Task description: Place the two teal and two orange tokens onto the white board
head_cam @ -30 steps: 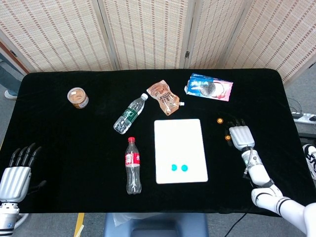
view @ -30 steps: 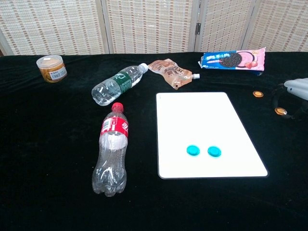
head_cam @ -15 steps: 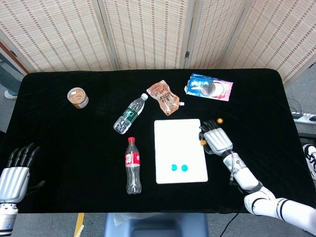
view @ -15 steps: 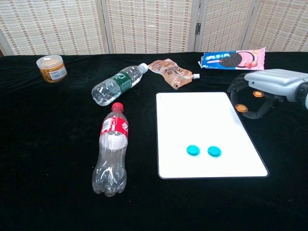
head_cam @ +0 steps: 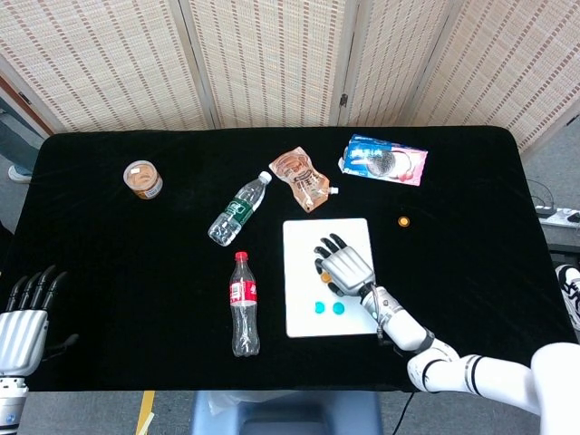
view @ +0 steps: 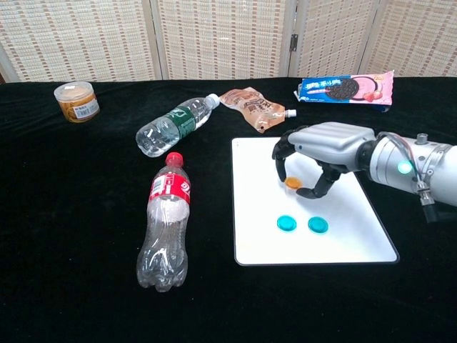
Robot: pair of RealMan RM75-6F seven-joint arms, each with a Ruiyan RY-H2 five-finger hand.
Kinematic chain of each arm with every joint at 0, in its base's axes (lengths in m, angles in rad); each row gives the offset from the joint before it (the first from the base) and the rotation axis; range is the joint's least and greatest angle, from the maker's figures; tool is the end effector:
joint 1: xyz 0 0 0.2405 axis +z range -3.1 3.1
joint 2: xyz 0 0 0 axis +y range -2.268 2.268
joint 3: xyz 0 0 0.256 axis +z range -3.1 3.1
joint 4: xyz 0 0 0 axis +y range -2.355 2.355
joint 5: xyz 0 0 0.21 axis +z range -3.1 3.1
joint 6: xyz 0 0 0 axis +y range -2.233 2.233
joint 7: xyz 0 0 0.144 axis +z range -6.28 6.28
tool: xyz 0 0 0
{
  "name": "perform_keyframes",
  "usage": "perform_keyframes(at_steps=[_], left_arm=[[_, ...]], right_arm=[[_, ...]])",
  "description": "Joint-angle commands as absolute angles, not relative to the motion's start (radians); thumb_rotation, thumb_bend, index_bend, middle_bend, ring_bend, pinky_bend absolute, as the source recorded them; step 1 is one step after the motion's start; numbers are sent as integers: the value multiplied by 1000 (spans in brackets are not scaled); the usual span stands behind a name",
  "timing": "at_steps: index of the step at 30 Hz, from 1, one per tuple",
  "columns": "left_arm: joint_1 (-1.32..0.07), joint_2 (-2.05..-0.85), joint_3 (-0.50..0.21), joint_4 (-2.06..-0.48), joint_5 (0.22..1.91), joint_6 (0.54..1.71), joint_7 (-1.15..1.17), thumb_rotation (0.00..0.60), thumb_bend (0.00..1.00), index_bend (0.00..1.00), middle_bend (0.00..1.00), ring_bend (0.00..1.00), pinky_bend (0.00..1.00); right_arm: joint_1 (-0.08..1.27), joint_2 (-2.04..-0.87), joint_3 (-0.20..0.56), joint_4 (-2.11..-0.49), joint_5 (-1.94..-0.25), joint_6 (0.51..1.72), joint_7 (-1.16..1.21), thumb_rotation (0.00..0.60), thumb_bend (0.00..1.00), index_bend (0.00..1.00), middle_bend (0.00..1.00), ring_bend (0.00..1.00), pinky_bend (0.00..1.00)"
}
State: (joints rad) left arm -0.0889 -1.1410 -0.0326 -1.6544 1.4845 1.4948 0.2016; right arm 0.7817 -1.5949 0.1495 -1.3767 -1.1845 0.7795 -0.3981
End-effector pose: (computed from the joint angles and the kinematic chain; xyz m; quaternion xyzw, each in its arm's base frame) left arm -0.3027 0.1778 0.1479 -0.6191 -0.3509 -0.3438 0.6127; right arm -0.1494 -0.3417 -0.0498 0.8196 -0.3230 0.2971 0.3684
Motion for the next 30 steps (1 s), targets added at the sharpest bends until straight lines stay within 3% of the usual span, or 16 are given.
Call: perform_keyframes(at_steps=[1,18,30], left_arm=[[-89,-1142,-33,-1653,1485,1494,200,600,170,0,0,5,0],[-88,-1146,-33,-1643,1483,1490,193,600,170,0,0,5,0],[-88,-1152,-34,-1631,1479,1486,184,600,170,0,0,5,0]], right_arm=[[790,-1606,149,-1371,-1175,781,-405,600,429,471,194,60,0],[847,-1649,150,-1353,-1129,780,-466,600,429,470,190,58,0],[855,-1626,141,-1385,-1100,804,-497,600,429,342,185,55,0]])
